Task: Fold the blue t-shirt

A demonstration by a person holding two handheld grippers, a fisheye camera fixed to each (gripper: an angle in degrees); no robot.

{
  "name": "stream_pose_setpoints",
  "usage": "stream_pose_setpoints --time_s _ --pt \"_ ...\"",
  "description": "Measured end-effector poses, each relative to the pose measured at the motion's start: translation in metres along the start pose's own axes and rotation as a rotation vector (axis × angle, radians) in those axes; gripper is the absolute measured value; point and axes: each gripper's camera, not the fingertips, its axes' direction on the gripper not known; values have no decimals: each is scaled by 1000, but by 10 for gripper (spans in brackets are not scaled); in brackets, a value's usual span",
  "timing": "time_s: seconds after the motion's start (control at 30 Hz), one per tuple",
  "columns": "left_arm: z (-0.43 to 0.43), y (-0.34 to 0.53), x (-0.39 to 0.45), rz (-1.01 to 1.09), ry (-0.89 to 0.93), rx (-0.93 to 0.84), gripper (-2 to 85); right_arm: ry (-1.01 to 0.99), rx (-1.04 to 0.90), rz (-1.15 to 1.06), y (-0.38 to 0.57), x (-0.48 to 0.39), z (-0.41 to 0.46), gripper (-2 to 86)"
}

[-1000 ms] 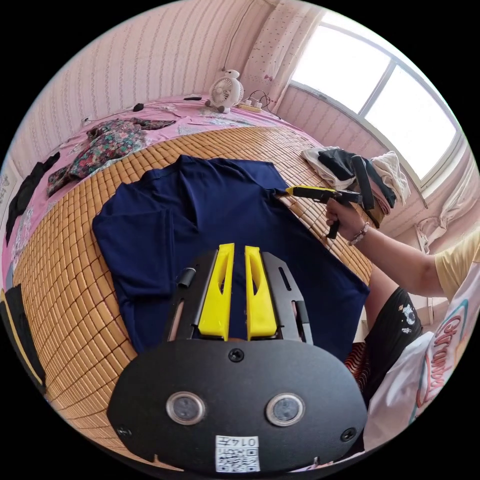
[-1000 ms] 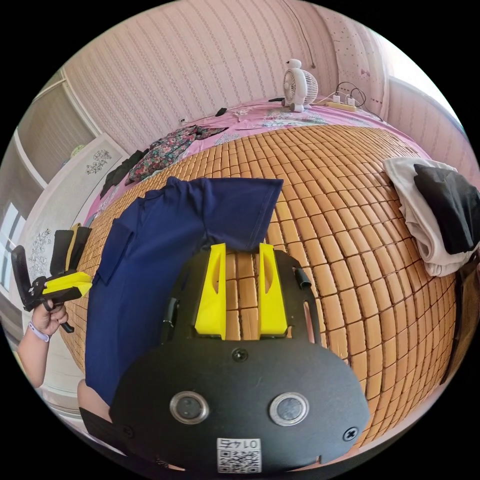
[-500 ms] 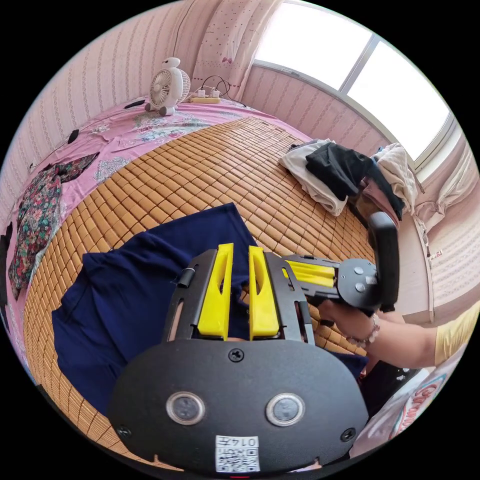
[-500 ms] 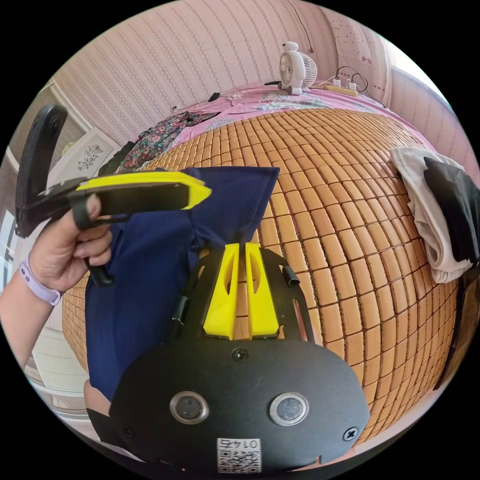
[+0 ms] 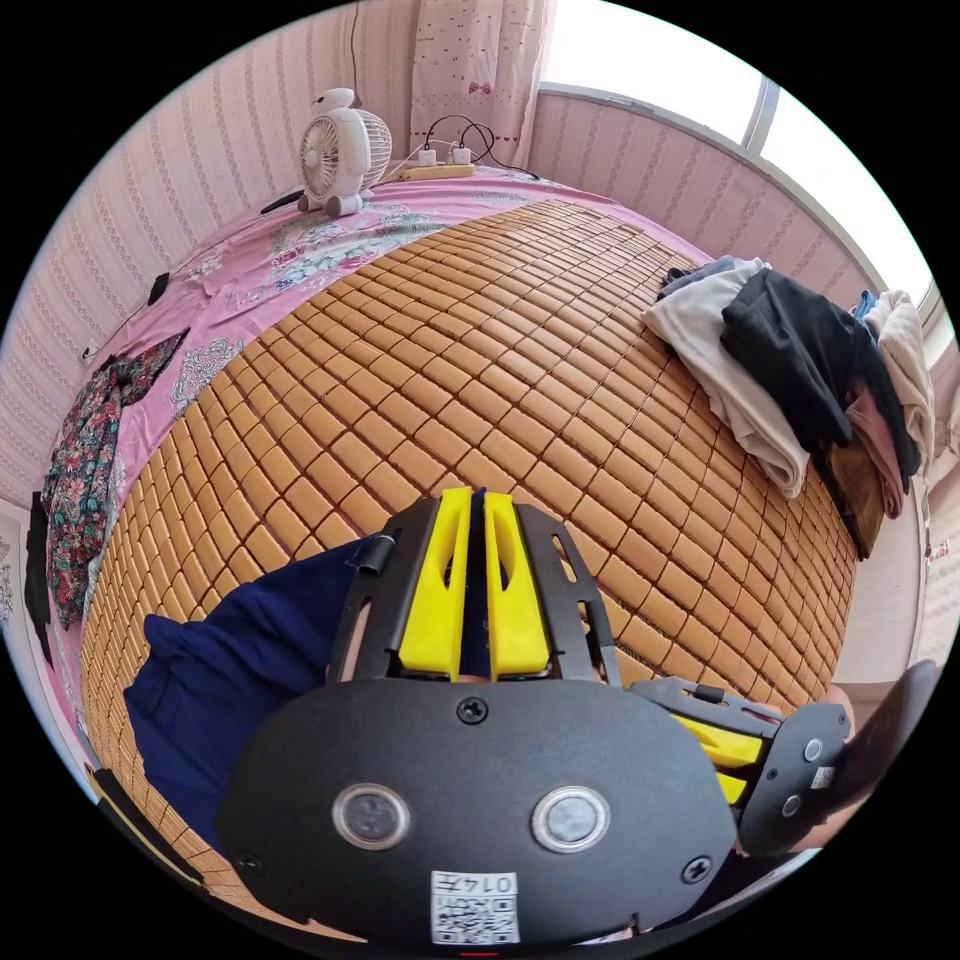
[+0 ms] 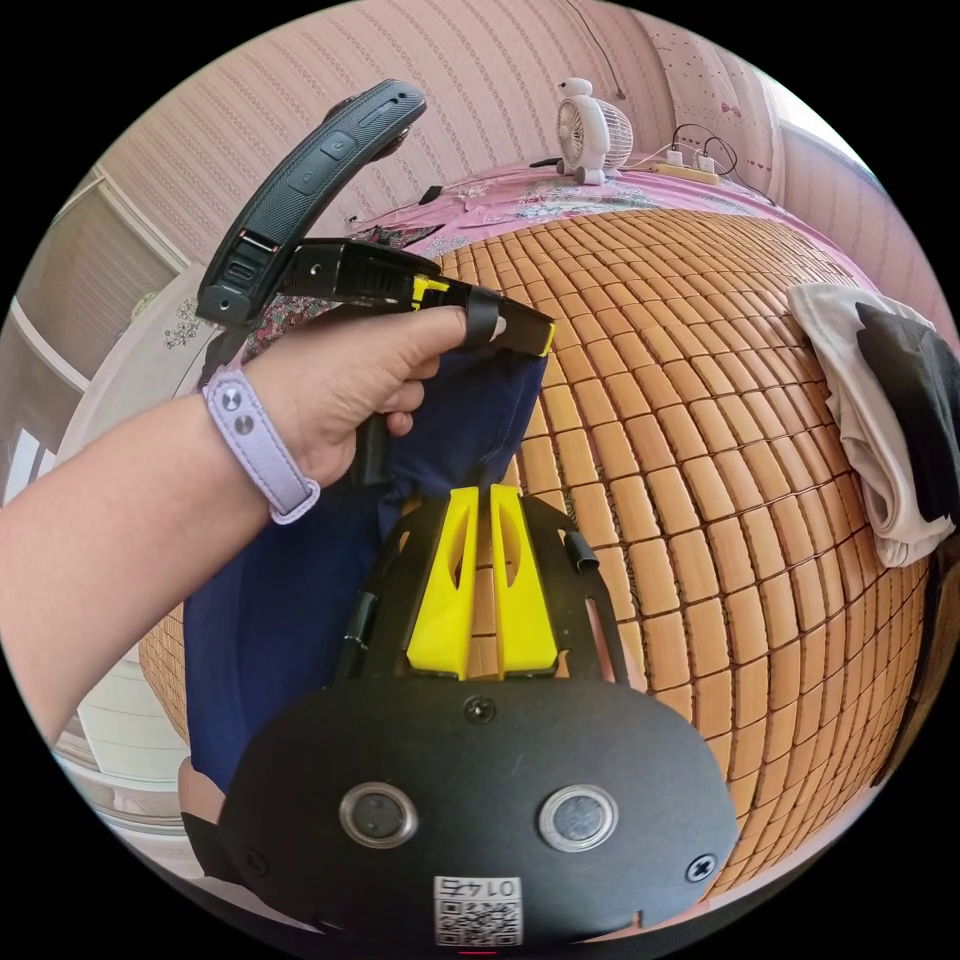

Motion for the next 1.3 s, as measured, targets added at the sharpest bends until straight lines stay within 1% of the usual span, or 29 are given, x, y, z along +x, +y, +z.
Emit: stream_pose_setpoints --time_s 0.07,0.17,0.23,0.27,0.33,0.37,0.43,0.5,0.57,0.7,0.77,0.83,0.9,0.93,1.0,1.07,1.1,1.17,1.23,1.3 --pt "-15 5 -9 -15 -2 38 9 -6 -9 -32 -2 1 -3 18" --pt "-61 26 -38 -60 88 156 5 -60 20 -70 -4 0 -15 28" --pt "-94 51 -60 -76 140 225 4 -187 79 -176 -3 -14 -39 40" --pt "-116 74 -74 -83 136 258 2 -213 80 -217 -3 -21 -45 43" --pt "-143 115 -97 -126 79 295 13 -290 81 -394 5 -53 -62 55" --pt "-154 146 -115 -169 33 309 20 -291 70 -423 7 -60 -62 58" --pt "-158 186 -145 -251 -6 250 30 -308 5 -506 11 -80 -54 68" --pt "-163 240 -186 -407 41 214 45 -298 -27 -519 10 -86 -43 73" --pt "-173 278 -209 -491 55 261 55 -271 -46 -496 3 -89 -33 77" --pt "-189 336 -250 -605 -76 312 70 -201 -53 -421 -33 -95 -2 88" --pt "-190 350 -269 -656 -106 305 76 -155 -41 -391 -54 -99 14 94" --pt "-186 359 -288 -711 -129 277 82 -107 -34 -378 -81 -107 36 102" --pt "-181 363 -310 -742 -123 271 82 -94 -68 -361 -100 -113 54 108" --pt "-180 363 -315 -754 -100 280 79 -78 -89 -355 -110 -118 66 112" --pt "-173 359 -329 -782 5 302 70 -33 -100 -360 -122 -127 79 117" --pt "-162 356 -338 -791 53 251 62 -7 -124 -405 -130 -138 89 97" --pt "-157 355 -342 -788 48 215 58 11 -155 -435 -134 -146 94 84" --pt "-158 355 -346 -775 9 176 50 32 -156 -455 -141 -157 95 64" --pt "-162 356 -352 -773 44 178 41 6 -135 -436 -152 -164 87 37" --pt "-179 360 -356 -792 62 230 28 -32 -84 -403 -160 -165 72 17"
